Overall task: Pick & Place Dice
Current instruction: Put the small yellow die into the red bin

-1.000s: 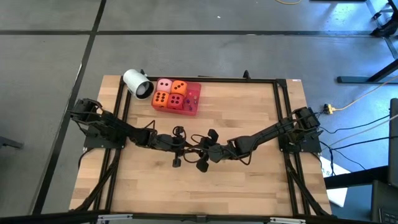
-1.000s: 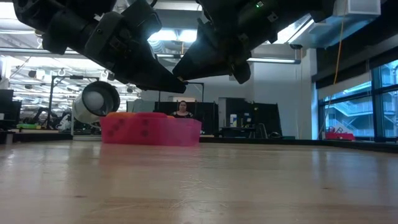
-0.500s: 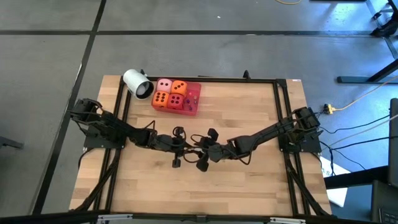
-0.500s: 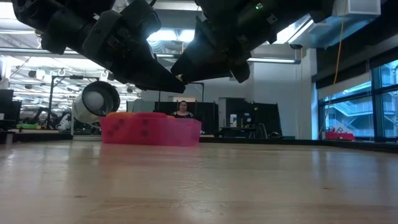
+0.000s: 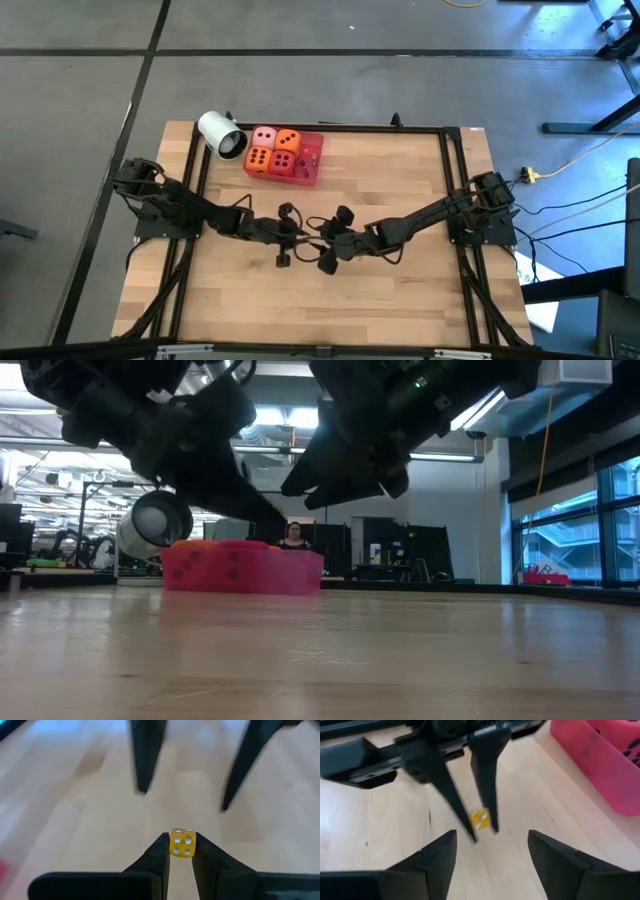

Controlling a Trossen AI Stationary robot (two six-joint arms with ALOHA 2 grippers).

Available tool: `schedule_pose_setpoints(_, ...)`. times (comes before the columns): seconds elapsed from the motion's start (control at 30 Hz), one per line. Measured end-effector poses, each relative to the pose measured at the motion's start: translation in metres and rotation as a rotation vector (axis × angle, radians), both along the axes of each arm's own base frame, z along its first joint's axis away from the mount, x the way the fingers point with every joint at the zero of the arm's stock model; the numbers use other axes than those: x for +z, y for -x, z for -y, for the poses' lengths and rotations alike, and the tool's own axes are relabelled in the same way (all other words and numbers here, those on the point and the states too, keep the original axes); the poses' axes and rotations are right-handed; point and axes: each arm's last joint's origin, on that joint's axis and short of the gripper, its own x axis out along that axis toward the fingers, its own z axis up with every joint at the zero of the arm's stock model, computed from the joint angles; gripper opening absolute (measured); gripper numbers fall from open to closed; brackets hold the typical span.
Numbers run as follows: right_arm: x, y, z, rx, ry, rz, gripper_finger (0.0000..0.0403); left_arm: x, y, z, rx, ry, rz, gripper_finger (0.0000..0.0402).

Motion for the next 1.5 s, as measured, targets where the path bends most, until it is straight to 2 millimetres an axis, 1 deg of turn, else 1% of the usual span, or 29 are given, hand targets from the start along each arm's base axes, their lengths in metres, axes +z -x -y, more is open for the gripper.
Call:
schedule_pose_setpoints(0.1, -0.001, 0.001, 0.000, 0.002, -0.004, -0.015, 0.0249, -0.002, 0.003, -0.002, 0.054, -0.043, -0.038, 0.0054)
schedule_pose_setpoints(0.23, -0.001, 0.001, 0.000, 0.010, -0.011, -0.018, 0.0249, -0.001, 0.008, -0.008, 0.146, -0.170, -0.081, 0.0054)
schedule_pose_setpoints(0.3, -0.001, 0.001, 0.000, 0.010, -0.011, -0.018, 0.0249, 0.002, 0.010, -0.012, 0.219, -0.229, -0.084, 0.0054)
schedule_pose_setpoints(0.4, -0.001, 0.001, 0.000, 0.009, -0.011, -0.019, 0.0249, 0.006, 0.011, -0.025, 0.306, -0.254, -0.086, 0.0054)
schedule_pose_setpoints(0.47, -0.002, 0.001, 0.000, 0.009, -0.011, -0.021, 0.0249, 0.007, 0.010, -0.037, 0.336, -0.258, -0.084, 0.0054)
schedule_pose_setpoints(0.57, -0.002, 0.001, 0.000, 0.010, -0.010, -0.023, 0.0249, 0.011, 0.007, -0.059, 0.375, -0.321, -0.077, 0.0054)
schedule_pose_setpoints(0.67, -0.002, 0.001, 0.001, 0.011, -0.008, -0.027, 0.0249, 0.015, 0.006, -0.086, 0.413, -0.386, -0.080, 0.0054)
schedule_pose_setpoints(0.73, -0.002, 0.001, 0.000, 0.022, -0.013, -0.032, 0.0249, 0.016, 0.007, -0.105, 0.406, -0.404, -0.083, 0.0054)
schedule_pose_setpoints(0.9, -0.003, 0.002, 0.000, 0.026, -0.011, -0.048, 0.0249, 0.016, 0.016, -0.147, 0.388, -0.370, -0.090, 0.0054)
schedule_pose_setpoints(1.03, -0.004, 0.003, 0.001, 0.026, -0.008, -0.055, 0.0249, 0.016, 0.024, -0.171, 0.427, -0.312, -0.081, 0.0058)
schedule_pose_setpoints(1.2, -0.004, 0.003, 0.001, 0.026, -0.008, -0.056, 0.0249, 0.016, 0.030, -0.184, 0.417, -0.280, -0.072, 0.0069)
schedule_pose_setpoints(1.5, -0.004, 0.002, 0.002, 0.028, 0.005, -0.058, 0.0249, 0.016, 0.030, -0.185, 0.393, -0.268, -0.066, 0.0092)
